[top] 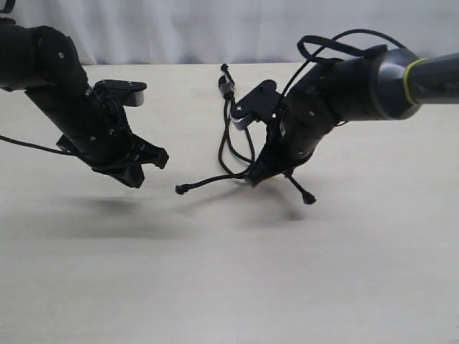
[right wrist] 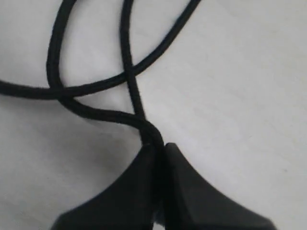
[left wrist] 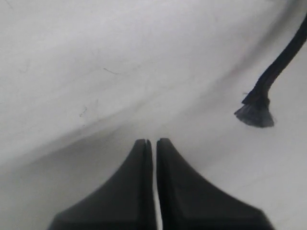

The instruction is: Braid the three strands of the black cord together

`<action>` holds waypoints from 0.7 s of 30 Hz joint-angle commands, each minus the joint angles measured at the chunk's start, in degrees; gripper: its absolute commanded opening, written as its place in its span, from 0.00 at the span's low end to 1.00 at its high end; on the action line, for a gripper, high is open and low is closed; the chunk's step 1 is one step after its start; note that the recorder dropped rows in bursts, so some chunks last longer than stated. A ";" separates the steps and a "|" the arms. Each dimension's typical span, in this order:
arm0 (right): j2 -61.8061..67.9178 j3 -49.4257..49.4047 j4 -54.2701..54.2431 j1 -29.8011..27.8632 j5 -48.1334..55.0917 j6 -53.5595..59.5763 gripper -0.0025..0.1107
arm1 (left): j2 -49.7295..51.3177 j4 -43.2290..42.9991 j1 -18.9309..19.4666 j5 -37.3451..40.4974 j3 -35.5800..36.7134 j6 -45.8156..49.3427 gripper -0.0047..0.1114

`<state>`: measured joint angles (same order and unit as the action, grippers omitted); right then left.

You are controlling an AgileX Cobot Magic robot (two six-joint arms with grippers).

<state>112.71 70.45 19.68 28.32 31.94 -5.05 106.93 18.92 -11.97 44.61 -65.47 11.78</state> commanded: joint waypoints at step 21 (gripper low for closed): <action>7.78 0.08 -6.70 -6.34 -4.71 -8.51 0.06 | -0.53 1.09 -0.05 -1.37 0.15 0.43 0.07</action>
<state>119.62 70.65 15.93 22.29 24.31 -15.44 106.93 20.13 -11.97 44.91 -65.47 11.87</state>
